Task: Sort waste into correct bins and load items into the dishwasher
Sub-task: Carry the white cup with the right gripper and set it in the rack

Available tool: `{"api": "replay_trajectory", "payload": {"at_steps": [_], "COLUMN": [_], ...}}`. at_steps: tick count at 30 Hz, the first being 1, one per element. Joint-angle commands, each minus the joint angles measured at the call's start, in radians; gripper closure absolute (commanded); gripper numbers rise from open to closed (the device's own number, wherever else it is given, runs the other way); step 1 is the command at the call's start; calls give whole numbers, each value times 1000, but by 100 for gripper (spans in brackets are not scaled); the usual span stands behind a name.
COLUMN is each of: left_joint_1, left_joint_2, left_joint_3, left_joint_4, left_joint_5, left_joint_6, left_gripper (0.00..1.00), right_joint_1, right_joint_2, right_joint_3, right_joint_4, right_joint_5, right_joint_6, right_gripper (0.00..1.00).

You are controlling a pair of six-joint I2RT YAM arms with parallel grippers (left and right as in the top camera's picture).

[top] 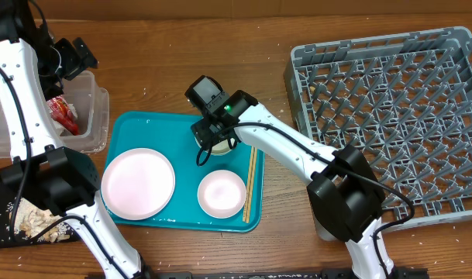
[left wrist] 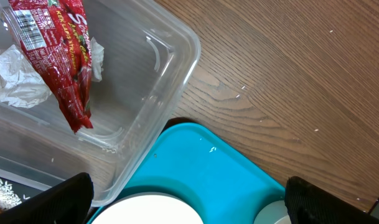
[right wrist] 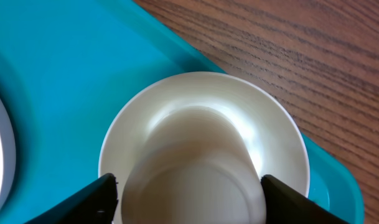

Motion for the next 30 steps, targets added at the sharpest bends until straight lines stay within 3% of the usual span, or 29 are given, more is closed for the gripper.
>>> {"api": "replay_trajectory", "payload": {"at_steps": [1, 8, 16, 22, 30], "left_joint_1": [-5, -5, -5, -5, -5], "left_joint_2": [-9, -9, -9, -9, -9], "left_joint_3": [13, 13, 13, 13, 13], "left_joint_4": [2, 2, 2, 2, 2], "left_joint_5": [-10, -10, -10, -10, -10], "left_joint_6": [16, 16, 16, 16, 16], "left_gripper": [0, 0, 0, 0, 0], "right_joint_1": [-3, -5, -65, -281, -692], "right_joint_2": [16, 14, 10, 10, 10], "right_joint_3": [-6, 40, 371, 642, 648], "right_joint_4": [4, -44, -265, -393, -474], "right_joint_5": [7, 6, 7, 29, 29], "right_joint_6": [3, 26, 26, 26, 32], "right_gripper": [29, 43, 49, 49, 48]}}
